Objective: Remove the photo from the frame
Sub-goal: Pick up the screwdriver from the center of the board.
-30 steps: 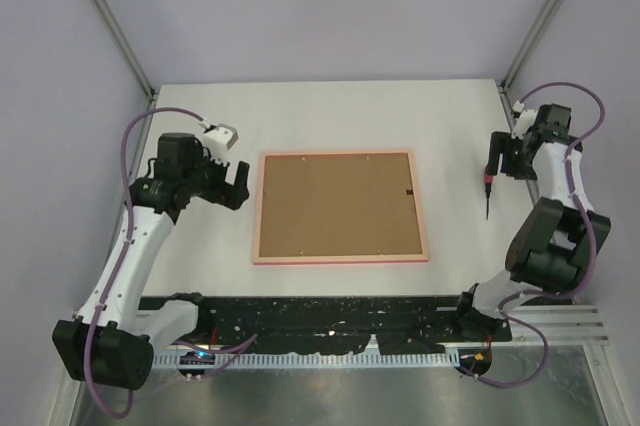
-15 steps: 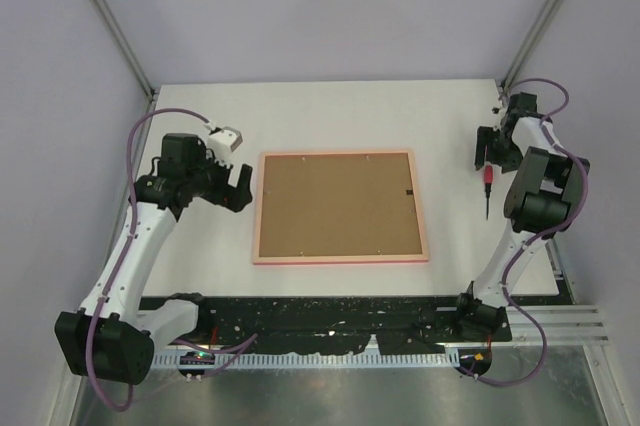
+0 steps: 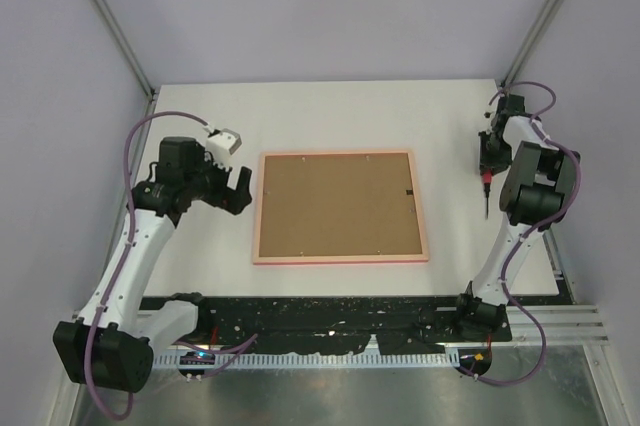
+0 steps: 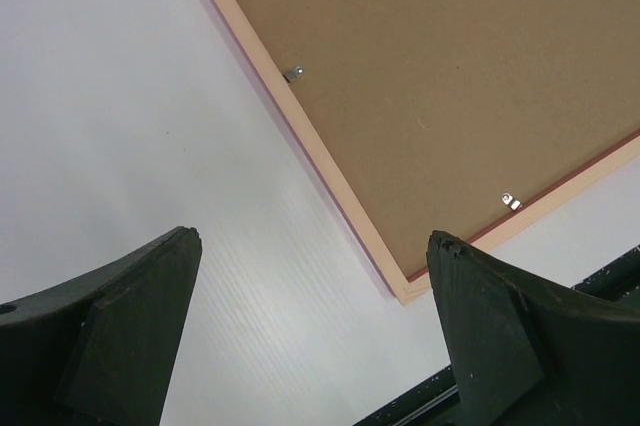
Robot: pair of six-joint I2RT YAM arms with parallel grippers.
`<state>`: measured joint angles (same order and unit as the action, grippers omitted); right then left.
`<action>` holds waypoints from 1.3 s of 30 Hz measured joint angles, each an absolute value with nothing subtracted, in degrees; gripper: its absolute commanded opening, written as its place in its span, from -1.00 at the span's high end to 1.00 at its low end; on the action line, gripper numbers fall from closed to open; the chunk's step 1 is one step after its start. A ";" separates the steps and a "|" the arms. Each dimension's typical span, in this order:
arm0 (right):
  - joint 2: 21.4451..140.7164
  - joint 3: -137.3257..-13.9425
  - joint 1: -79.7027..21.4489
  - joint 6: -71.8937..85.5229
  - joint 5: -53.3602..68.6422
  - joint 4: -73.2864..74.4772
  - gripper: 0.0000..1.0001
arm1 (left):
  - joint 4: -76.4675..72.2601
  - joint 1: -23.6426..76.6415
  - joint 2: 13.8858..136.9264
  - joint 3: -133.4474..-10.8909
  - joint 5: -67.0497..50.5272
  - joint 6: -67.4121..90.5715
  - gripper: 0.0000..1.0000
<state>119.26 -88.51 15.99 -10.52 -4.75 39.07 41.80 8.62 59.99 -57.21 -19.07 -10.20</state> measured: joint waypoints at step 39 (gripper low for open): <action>68.69 -51.55 4.54 61.95 60.47 -35.88 0.85 | 46.54 36.56 86.59 -97.19 -47.62 -8.03 -0.99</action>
